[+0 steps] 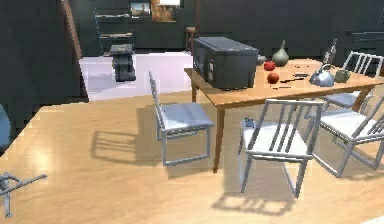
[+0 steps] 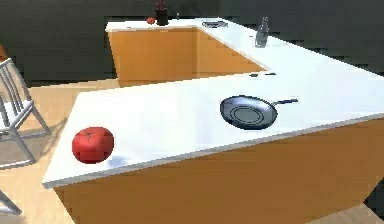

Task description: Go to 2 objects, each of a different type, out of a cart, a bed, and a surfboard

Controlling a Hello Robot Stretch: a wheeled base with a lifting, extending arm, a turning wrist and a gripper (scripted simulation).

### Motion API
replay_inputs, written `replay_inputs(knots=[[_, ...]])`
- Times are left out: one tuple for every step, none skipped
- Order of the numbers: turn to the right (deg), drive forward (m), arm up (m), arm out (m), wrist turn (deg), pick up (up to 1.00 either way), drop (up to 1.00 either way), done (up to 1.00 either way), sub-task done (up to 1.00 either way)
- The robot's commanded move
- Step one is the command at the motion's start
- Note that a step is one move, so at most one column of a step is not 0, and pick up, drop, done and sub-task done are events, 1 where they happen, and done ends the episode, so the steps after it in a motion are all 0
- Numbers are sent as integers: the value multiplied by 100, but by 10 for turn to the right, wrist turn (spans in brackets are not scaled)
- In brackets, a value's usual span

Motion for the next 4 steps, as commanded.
replay_inputs(knots=[[-120, 0, 0, 0, 0, 0, 0, 0, 0], [0, 45, 0, 0, 0, 0, 0, 0, 0], [-240, 0, 0, 0, 0, 0, 0, 0, 0], [0, 90, 0, 0, 0, 0, 0, 0, 0]])
